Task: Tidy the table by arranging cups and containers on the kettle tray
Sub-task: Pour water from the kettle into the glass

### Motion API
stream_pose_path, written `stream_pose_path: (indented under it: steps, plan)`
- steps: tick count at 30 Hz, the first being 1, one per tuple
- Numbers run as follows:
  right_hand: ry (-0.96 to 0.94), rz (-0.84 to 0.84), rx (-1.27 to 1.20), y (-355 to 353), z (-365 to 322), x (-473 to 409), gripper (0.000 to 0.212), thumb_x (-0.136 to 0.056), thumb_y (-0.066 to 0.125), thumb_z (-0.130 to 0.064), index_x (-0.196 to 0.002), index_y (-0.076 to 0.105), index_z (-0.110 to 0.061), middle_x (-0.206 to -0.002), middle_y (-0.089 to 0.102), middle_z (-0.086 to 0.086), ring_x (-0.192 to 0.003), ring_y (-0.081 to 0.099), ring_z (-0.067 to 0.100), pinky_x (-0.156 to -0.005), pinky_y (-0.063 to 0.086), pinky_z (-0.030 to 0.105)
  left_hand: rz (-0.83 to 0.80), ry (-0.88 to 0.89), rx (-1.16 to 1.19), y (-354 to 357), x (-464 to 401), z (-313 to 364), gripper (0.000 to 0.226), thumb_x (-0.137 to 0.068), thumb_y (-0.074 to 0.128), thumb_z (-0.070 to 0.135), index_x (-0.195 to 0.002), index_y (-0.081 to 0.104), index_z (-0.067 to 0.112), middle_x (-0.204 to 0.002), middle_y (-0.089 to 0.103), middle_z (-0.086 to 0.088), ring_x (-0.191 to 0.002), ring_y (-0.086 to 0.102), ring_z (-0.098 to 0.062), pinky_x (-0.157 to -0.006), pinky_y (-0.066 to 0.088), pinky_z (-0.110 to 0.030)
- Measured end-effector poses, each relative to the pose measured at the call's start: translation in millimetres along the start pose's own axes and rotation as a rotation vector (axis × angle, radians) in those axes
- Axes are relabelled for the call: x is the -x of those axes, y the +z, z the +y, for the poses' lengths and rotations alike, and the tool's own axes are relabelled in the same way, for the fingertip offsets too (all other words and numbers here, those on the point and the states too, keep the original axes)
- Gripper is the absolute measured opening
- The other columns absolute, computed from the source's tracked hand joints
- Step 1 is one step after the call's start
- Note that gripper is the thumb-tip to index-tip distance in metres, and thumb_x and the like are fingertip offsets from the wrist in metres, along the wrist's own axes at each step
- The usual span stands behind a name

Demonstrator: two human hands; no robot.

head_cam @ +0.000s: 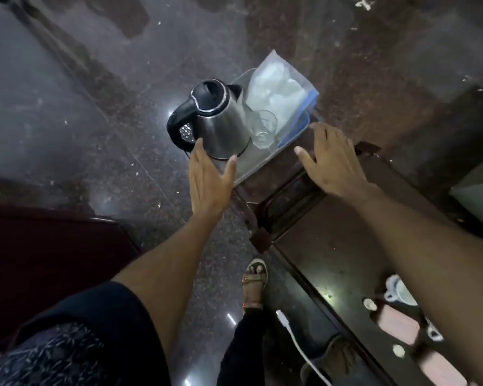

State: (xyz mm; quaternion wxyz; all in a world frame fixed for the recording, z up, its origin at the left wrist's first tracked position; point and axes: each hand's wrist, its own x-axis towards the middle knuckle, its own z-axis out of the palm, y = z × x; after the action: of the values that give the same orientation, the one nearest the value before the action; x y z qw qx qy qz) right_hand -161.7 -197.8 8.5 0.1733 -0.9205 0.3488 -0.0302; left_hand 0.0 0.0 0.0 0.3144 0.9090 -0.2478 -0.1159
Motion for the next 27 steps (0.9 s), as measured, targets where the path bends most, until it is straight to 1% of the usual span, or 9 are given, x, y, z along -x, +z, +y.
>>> stream_pose_path:
  steps: [5,9,11,16,19,22,23,25,27]
  plan:
    - [-0.059,-0.025,-0.056,27,-29,-63,0.067,-0.101,0.052,-0.052,-0.151,0.036,-0.011,-0.153,0.045,0.011,-0.141,0.042,0.032,-0.114,0.036,0.050,-0.001,-0.125,0.181,19,-49,-13,0.118,-0.083,0.077,0.063,-0.167,0.014,0.009,-0.173,0.022,-0.009,-0.159,0.021,-0.023,-0.127,0.021,-0.036]
    - [-0.065,-0.038,-0.078,45,-41,-95,0.076,-0.094,0.064,-0.049,-0.152,0.034,-0.009,-0.153,0.045,0.013,-0.140,0.042,0.034,-0.115,0.037,0.048,0.027,-0.147,0.300,28,-84,-29,0.130,-0.067,0.089,0.065,-0.164,0.023,0.008,-0.168,0.031,-0.011,-0.156,0.031,-0.025,-0.128,0.028,-0.041]
    - [-0.062,-0.082,-0.086,57,-42,-103,0.081,-0.091,0.069,-0.045,-0.153,0.032,-0.009,-0.153,0.043,0.013,-0.140,0.042,0.034,-0.114,0.036,0.045,0.022,-0.125,0.346,31,-98,-41,0.126,-0.061,0.094,0.063,-0.158,0.033,0.010,-0.160,0.044,-0.006,-0.149,0.043,-0.022,-0.123,0.038,-0.044]
    - [-0.061,-0.170,-0.092,89,-36,-116,0.094,-0.085,0.075,-0.039,-0.157,0.024,-0.005,-0.156,0.036,0.017,-0.141,0.039,0.036,-0.116,0.036,0.046,0.025,-0.082,0.446,38,-129,-60,0.112,-0.047,0.096,0.068,-0.138,0.058,0.016,-0.137,0.066,0.007,-0.129,0.061,-0.007,-0.110,0.051,-0.034]
    - [-0.034,-0.160,-0.114,96,-35,-119,0.101,-0.084,0.078,-0.036,-0.159,0.018,-0.005,-0.159,0.033,0.019,-0.143,0.037,0.037,-0.118,0.035,0.046,0.042,-0.062,0.486,36,-133,-58,0.093,-0.044,0.094,0.074,-0.121,0.061,0.035,-0.118,0.069,0.025,-0.114,0.065,0.009,-0.098,0.055,-0.018]
    - [0.013,-0.134,-0.201,111,-33,-124,0.099,-0.082,0.080,-0.033,-0.158,0.021,-0.007,-0.153,0.038,0.019,-0.137,0.044,0.037,-0.112,0.040,0.044,0.089,-0.017,0.495,37,-136,-60,0.077,-0.044,0.094,0.074,-0.108,0.061,0.047,-0.105,0.066,0.043,-0.107,0.062,0.021,-0.088,0.049,-0.003]
    - [0.027,-0.108,-0.240,114,-33,-126,0.096,-0.081,0.081,-0.032,-0.155,0.025,-0.009,-0.150,0.041,0.018,-0.133,0.047,0.036,-0.108,0.043,0.043,0.103,-0.013,0.501,37,-137,-59,0.076,-0.044,0.093,0.075,-0.107,0.062,0.047,-0.105,0.067,0.044,-0.107,0.063,0.021,-0.087,0.049,-0.003]
    - [0.052,-0.067,-0.304,120,-33,-128,0.089,-0.079,0.082,-0.032,-0.149,0.031,-0.013,-0.142,0.047,0.016,-0.121,0.053,0.033,-0.098,0.048,0.042,0.117,-0.006,0.495,37,-139,-57,0.081,-0.045,0.093,0.076,-0.112,0.067,0.039,-0.107,0.071,0.033,-0.108,0.066,0.015,-0.090,0.053,-0.009]
    - [0.069,-0.050,-0.347,125,-31,-129,0.084,-0.078,0.082,-0.034,-0.144,0.033,-0.016,-0.136,0.049,0.014,-0.110,0.055,0.028,-0.091,0.051,0.041,0.116,0.009,0.487,37,-141,-57,0.078,-0.048,0.094,0.073,-0.112,0.068,0.036,-0.105,0.071,0.032,-0.106,0.066,0.017,-0.088,0.052,-0.008]
